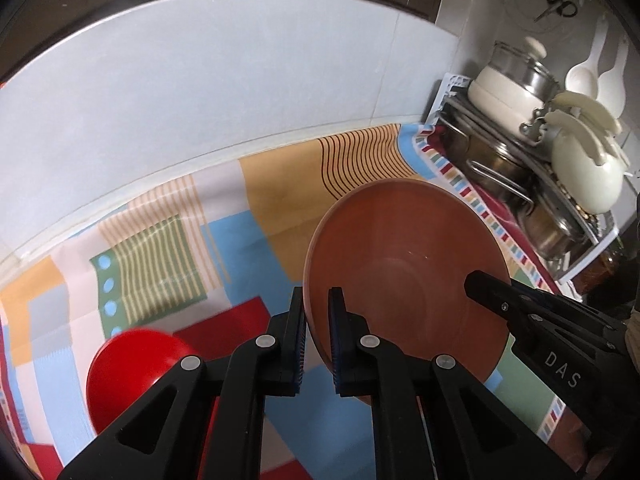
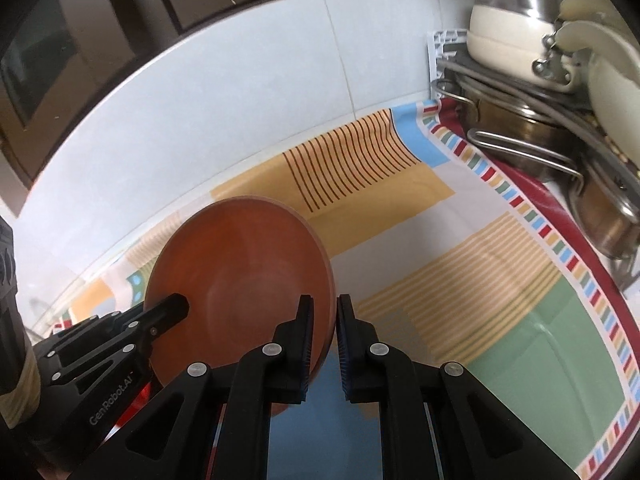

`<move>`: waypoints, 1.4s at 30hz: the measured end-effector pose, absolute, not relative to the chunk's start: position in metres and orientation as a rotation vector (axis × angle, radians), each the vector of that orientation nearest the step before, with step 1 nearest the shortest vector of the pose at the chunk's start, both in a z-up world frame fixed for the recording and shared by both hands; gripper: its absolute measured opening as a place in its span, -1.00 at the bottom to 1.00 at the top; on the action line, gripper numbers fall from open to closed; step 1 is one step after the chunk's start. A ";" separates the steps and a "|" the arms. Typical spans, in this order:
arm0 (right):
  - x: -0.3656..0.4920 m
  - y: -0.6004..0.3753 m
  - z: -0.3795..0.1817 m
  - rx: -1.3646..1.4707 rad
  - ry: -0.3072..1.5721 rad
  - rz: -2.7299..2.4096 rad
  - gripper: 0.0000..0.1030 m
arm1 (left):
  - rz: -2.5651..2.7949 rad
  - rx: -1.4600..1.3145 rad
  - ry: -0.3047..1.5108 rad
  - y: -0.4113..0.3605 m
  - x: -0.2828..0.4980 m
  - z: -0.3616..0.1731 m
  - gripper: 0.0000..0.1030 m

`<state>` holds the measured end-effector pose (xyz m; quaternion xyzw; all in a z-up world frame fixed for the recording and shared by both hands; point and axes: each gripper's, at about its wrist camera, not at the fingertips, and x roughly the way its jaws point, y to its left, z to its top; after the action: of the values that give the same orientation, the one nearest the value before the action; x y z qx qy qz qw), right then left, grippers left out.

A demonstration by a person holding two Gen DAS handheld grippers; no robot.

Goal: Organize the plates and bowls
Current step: 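Lift the pink bowl with both grippers and carry it over the white bowl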

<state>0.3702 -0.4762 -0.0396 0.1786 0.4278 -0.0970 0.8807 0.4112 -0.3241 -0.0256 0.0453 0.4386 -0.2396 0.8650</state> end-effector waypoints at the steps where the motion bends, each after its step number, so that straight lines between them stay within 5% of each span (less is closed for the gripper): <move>1: 0.365 -0.474 -0.036 0.371 0.886 -0.202 -0.75 | -0.501 0.090 0.916 -0.321 0.405 -0.023 -0.77; 21: 0.278 -0.425 -0.002 0.320 0.855 -0.165 -0.75 | -0.491 0.048 0.892 -0.278 0.313 -0.003 -0.76; 42: 0.221 -0.399 -0.027 0.339 0.941 -0.154 -0.75 | -0.497 0.043 0.997 -0.253 0.260 -0.033 -0.76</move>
<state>0.2209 -0.3994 -0.0268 0.1625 0.4505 -0.0738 0.8747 0.2598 -0.2526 -0.0328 0.0202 0.4732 -0.2357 0.8486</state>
